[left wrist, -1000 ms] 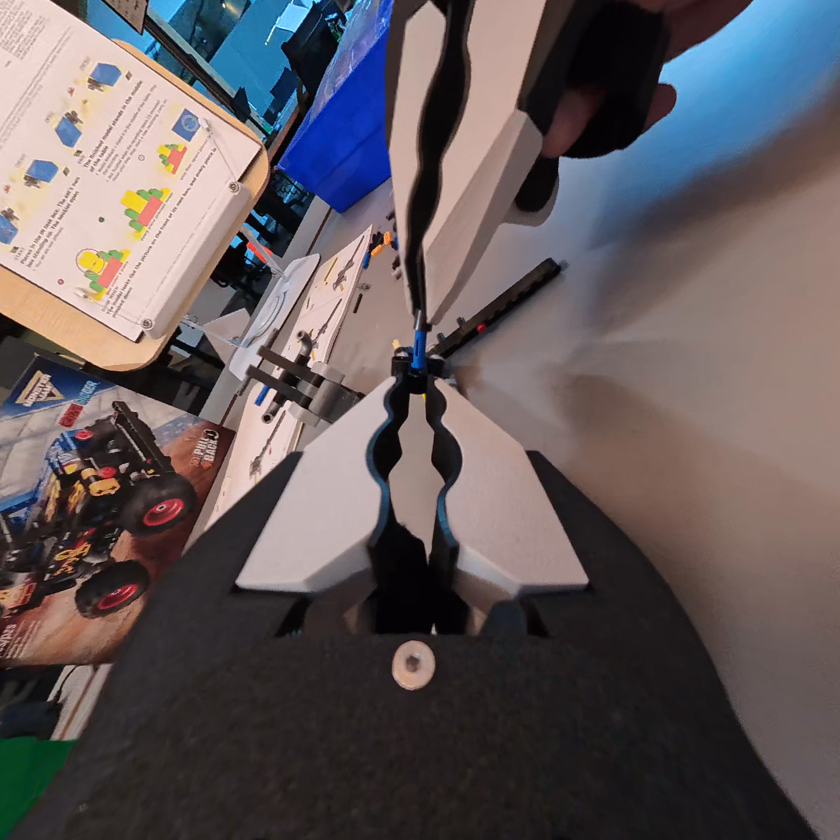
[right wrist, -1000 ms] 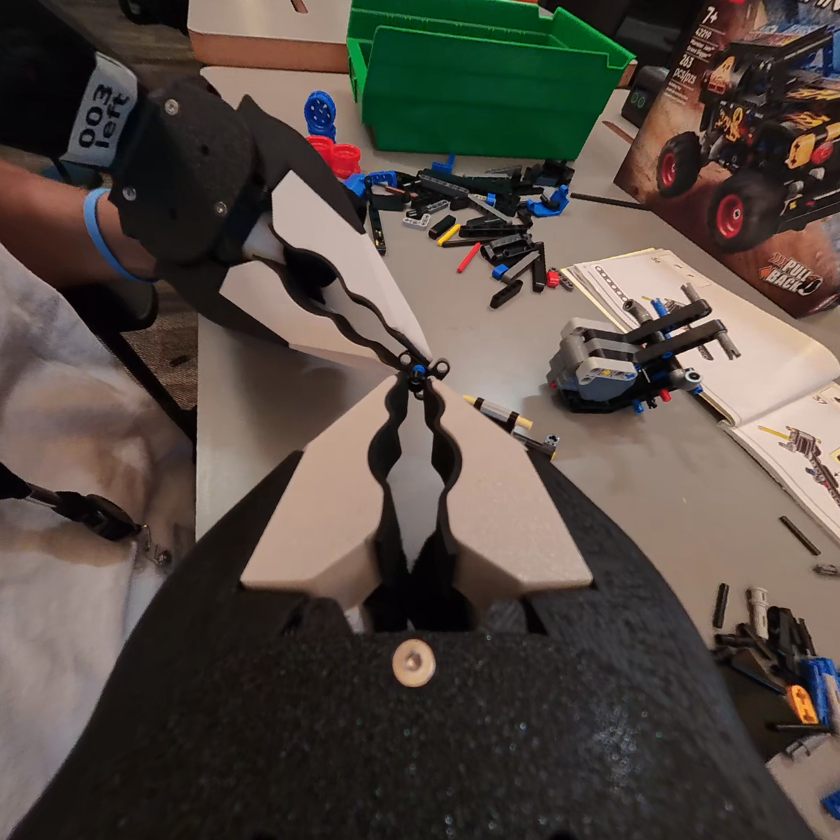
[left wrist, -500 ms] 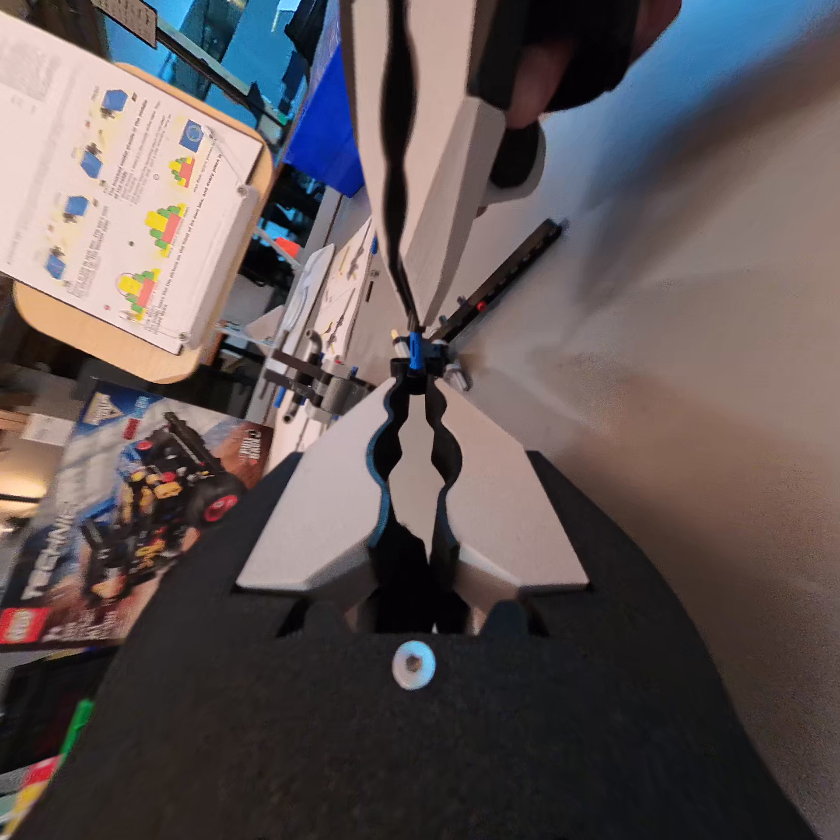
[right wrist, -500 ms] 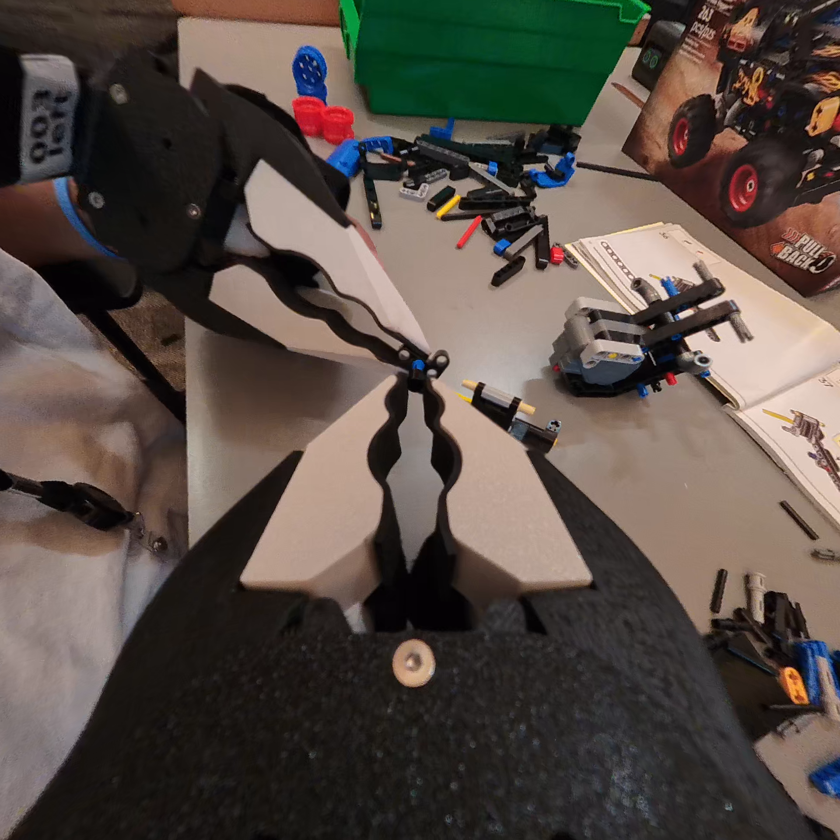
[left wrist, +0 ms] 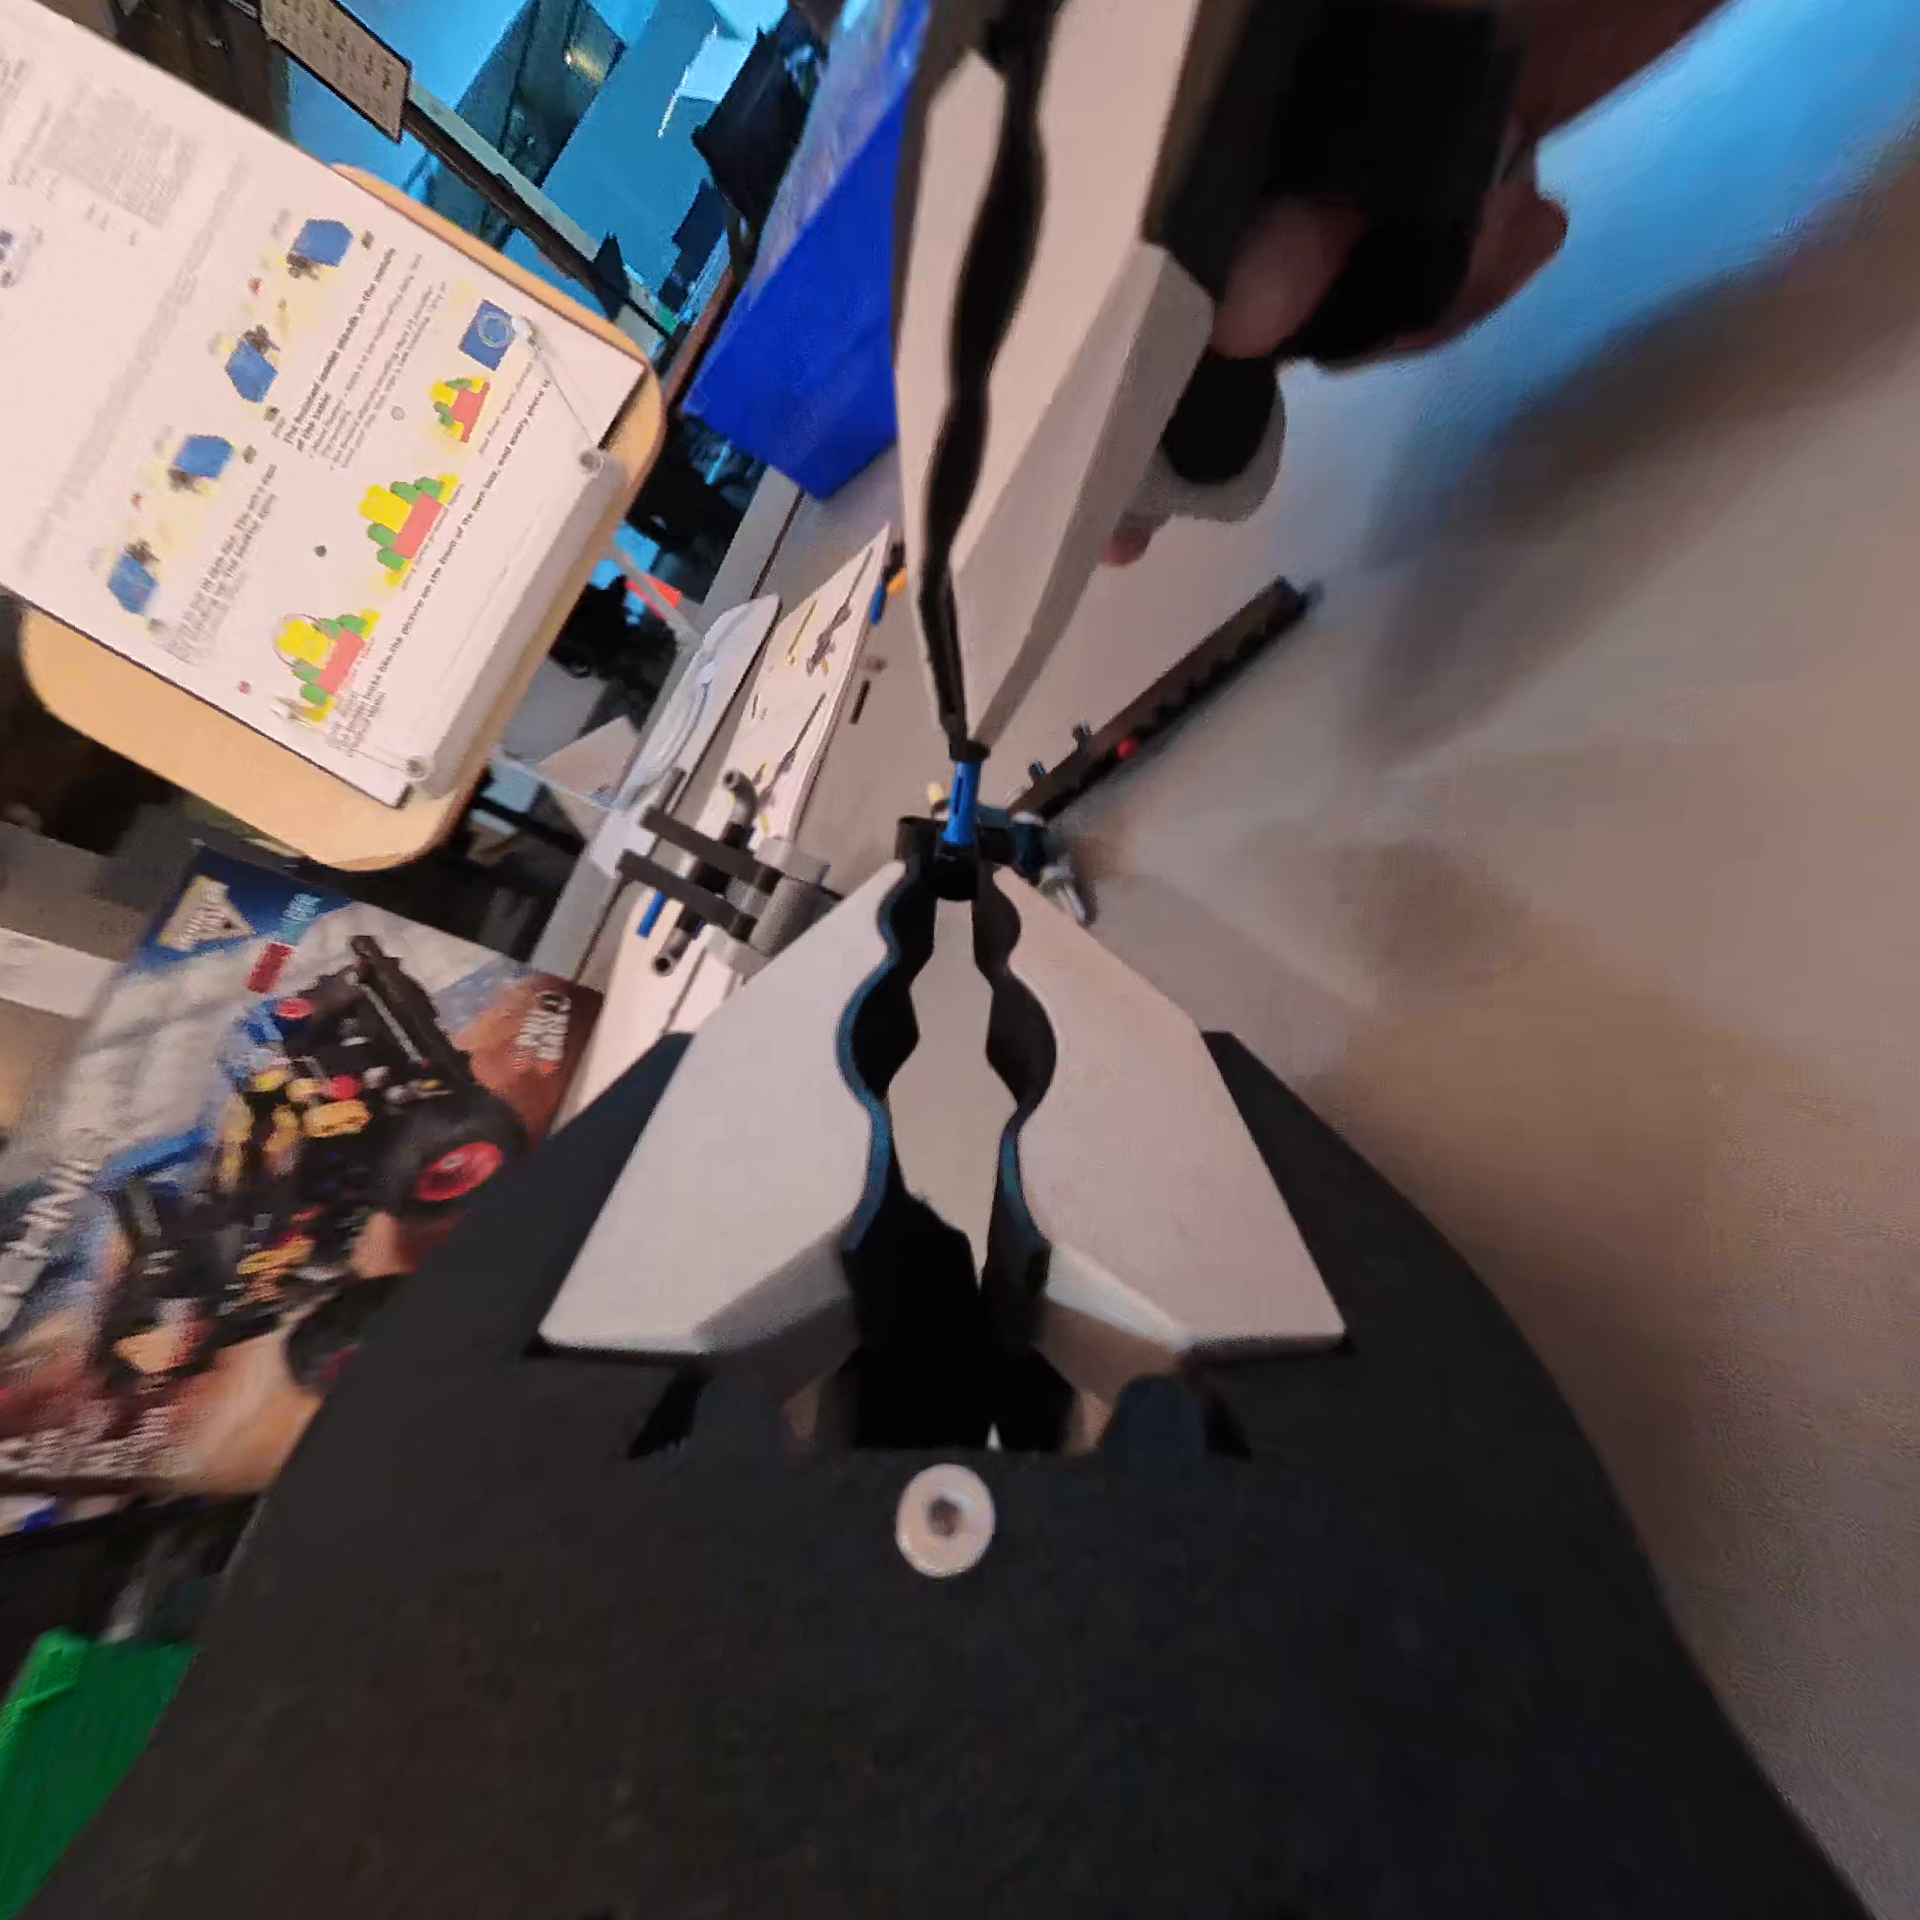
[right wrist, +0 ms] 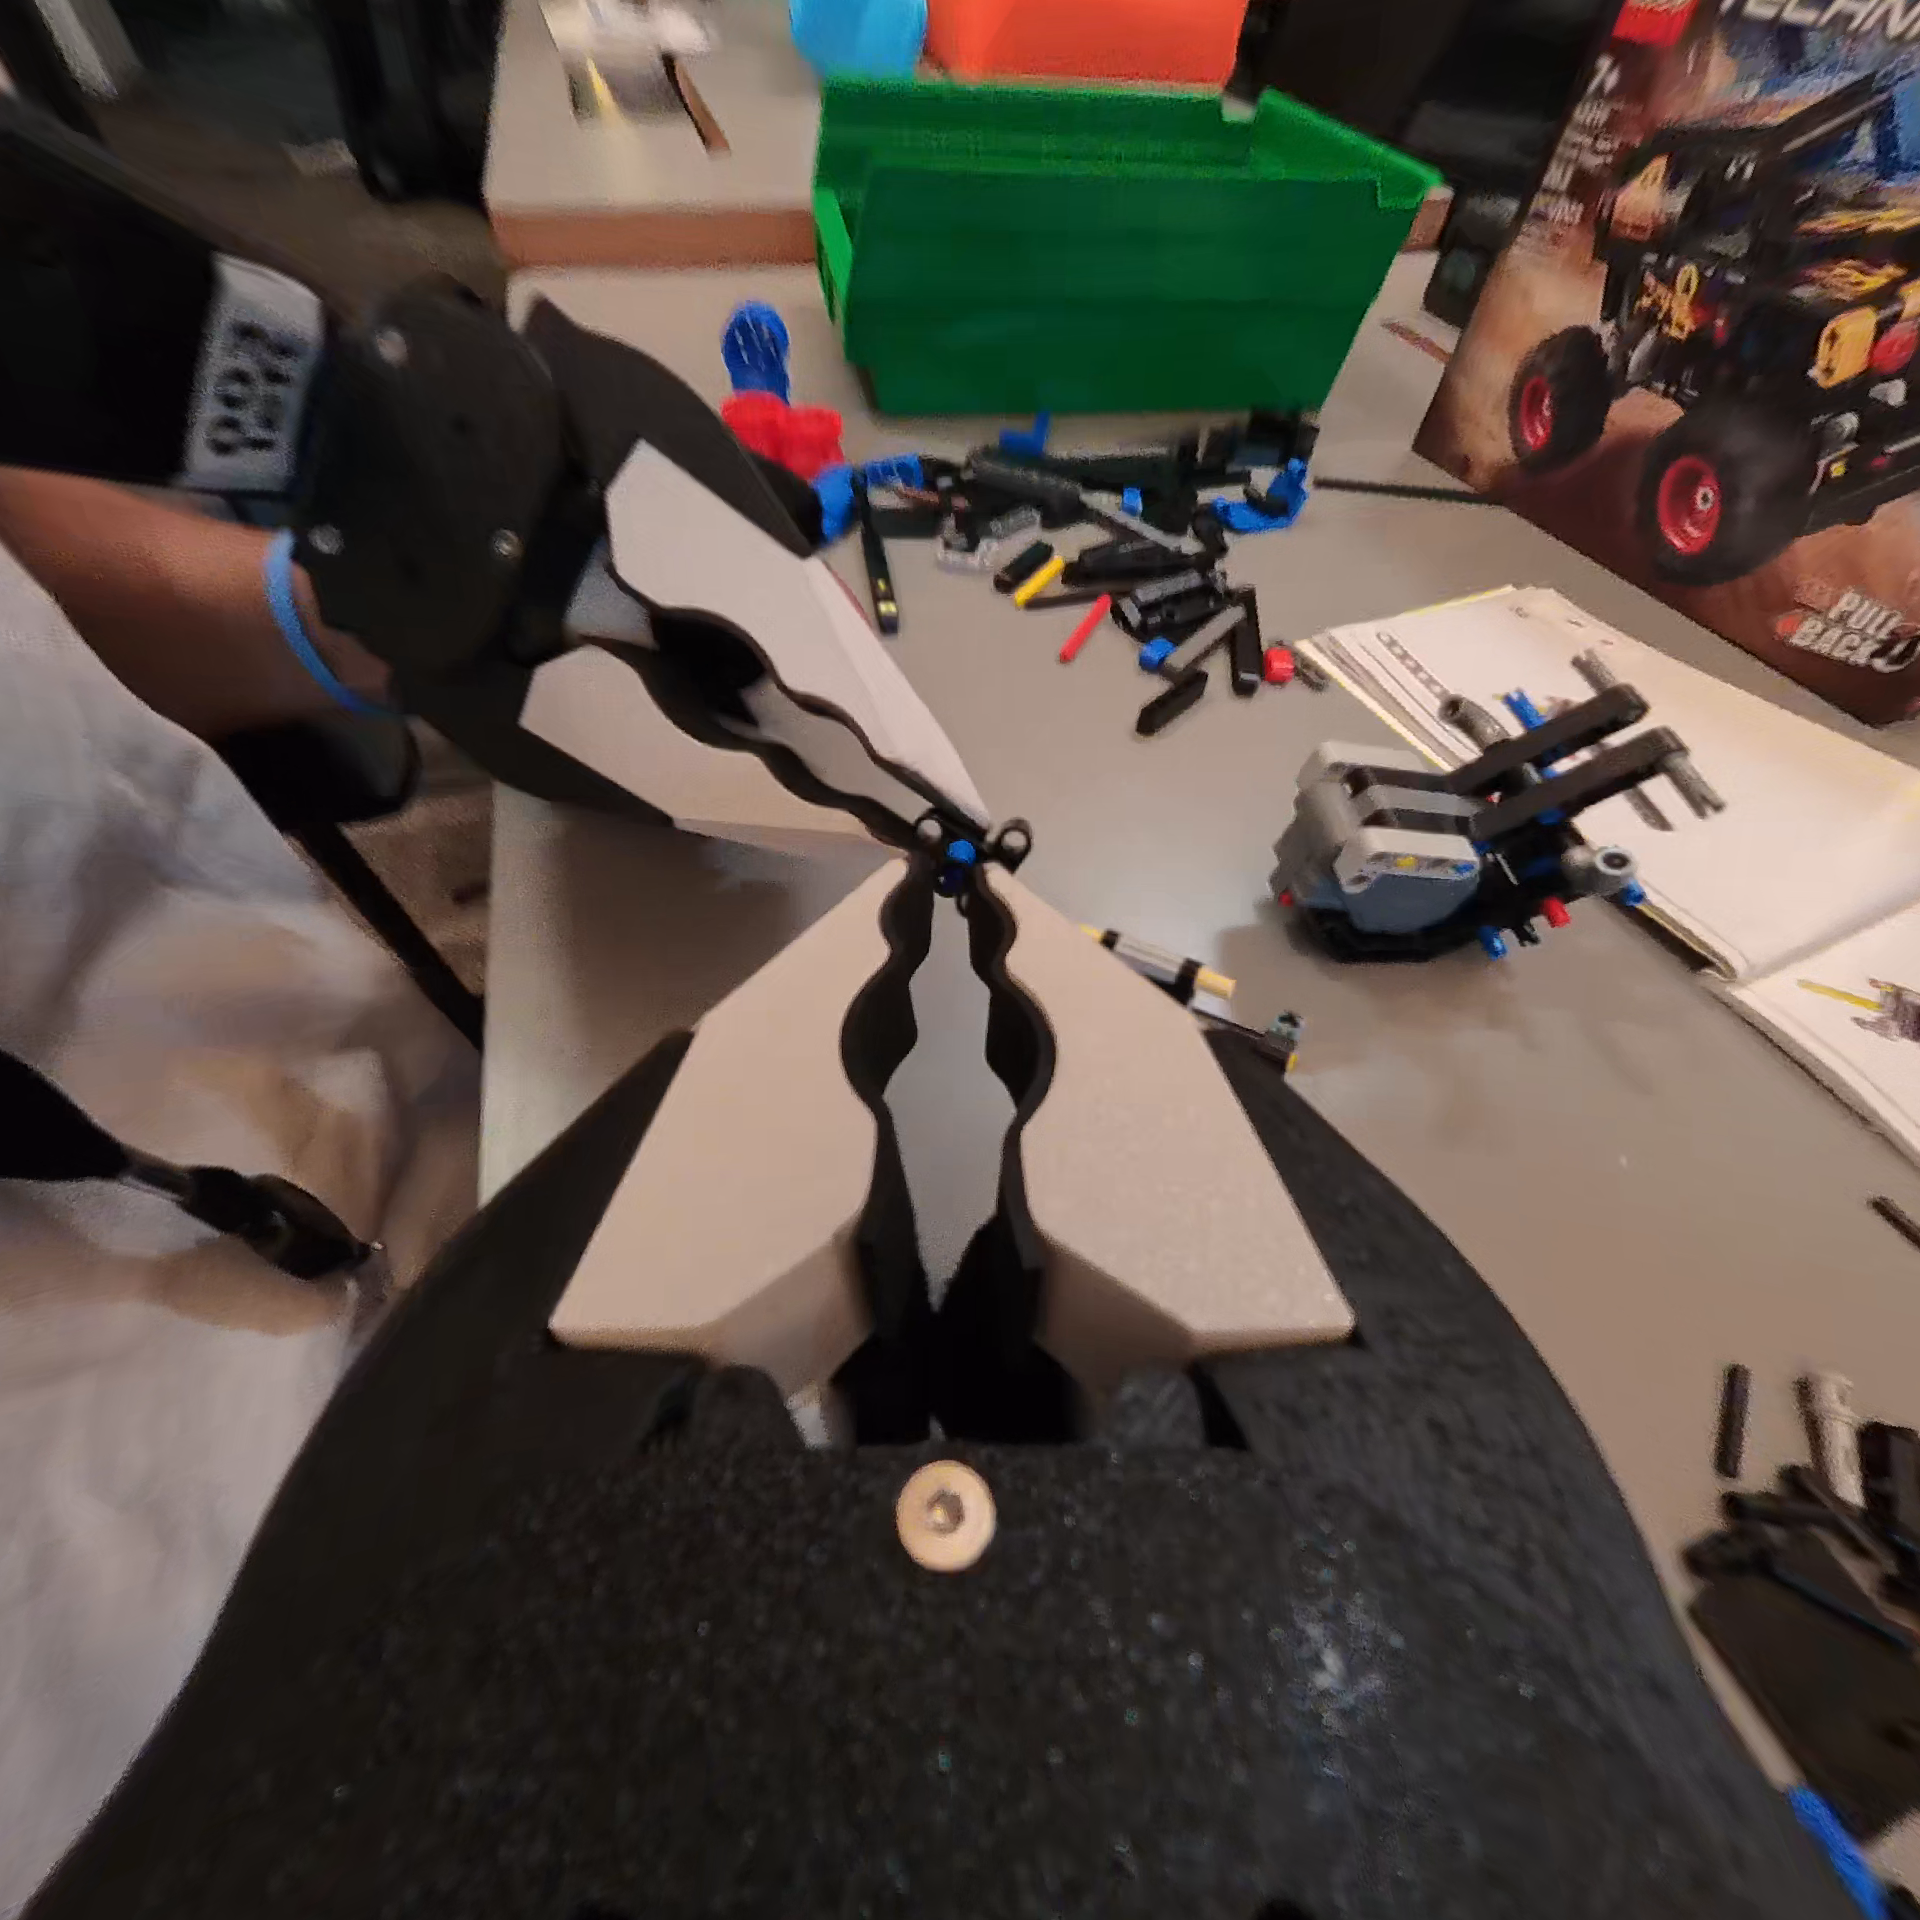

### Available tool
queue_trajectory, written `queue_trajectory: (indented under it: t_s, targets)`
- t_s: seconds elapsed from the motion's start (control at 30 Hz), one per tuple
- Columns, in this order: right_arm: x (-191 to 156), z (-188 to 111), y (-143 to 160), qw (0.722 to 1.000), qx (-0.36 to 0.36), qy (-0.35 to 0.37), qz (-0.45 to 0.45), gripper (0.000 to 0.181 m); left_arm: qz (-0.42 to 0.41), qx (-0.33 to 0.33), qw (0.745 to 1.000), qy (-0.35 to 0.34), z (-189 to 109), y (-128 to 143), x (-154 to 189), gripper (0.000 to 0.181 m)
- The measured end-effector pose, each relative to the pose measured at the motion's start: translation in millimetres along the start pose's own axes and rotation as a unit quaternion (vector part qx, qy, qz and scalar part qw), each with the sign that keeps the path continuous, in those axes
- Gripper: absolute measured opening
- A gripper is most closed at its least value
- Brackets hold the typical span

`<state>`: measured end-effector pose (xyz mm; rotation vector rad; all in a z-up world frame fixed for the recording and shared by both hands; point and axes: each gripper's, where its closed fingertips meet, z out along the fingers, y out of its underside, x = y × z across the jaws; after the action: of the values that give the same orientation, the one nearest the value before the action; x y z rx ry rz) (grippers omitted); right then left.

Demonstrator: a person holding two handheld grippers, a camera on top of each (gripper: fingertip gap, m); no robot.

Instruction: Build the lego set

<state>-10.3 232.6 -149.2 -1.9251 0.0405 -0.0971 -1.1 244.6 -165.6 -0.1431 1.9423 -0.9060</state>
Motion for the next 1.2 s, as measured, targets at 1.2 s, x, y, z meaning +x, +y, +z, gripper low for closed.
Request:
queue_trajectory:
  t_s: [1.2]
  targets:
    - [2, 4, 11, 0.998, -0.049, 0.027, -0.041, 0.006, 0.078, -0.033, 0.996, -0.022, 4, 7, 6, 0.005]
